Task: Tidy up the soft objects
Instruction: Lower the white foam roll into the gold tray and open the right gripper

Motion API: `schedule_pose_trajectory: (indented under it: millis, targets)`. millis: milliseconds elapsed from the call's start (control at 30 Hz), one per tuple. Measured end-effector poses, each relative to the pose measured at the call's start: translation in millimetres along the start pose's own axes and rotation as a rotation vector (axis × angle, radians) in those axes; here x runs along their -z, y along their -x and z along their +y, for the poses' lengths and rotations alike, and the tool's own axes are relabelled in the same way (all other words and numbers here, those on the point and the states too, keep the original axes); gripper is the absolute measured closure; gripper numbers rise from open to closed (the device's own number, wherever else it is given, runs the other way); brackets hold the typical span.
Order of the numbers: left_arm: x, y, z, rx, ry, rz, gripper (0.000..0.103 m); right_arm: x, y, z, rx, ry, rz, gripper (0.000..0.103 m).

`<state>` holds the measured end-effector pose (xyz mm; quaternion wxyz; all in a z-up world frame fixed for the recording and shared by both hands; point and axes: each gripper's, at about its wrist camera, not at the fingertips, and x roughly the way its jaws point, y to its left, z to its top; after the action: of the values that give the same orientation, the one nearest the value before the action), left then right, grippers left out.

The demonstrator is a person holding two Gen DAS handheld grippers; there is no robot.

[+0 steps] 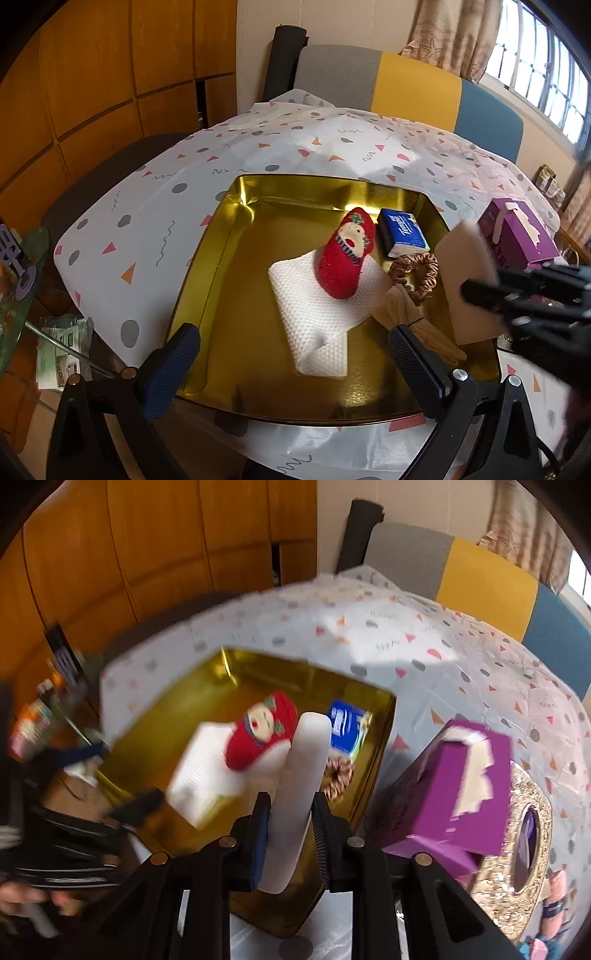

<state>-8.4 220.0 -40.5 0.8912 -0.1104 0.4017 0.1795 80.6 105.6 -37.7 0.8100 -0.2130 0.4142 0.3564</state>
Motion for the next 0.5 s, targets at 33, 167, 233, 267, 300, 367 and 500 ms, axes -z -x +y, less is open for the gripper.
schedule_pose_trajectory:
  millis: [33,167,233,267,300,367,500]
  targets:
    - [0,0,1,-0.005,0.002,-0.001,0.0,2,-7,1,0.032,0.003,0.014,0.079]
    - [-1,0,8,-0.013,0.016,-0.003,0.0,10,-23,-3,0.029,-0.023,0.032,0.067]
    - [0,-1,11,-0.014,0.027,0.001,0.0,11,-20,-9,-0.002,-0.06,0.017,0.06]
    - [0,-1,11,-0.014,0.029,0.001,0.0,10,-18,-8,-0.005,-0.068,0.011,0.06]
    - [0,-1,11,-0.013,0.03,0.001,0.0,10,-15,-9,-0.017,-0.078,-0.002,0.06]
    - [0,-1,12,-0.014,0.028,-0.002,0.0,10,-9,-8,-0.043,-0.092,-0.025,0.06]
    - [-1,2,12,-0.013,0.027,-0.014,0.0,9,2,-5,-0.081,-0.109,-0.064,0.057]
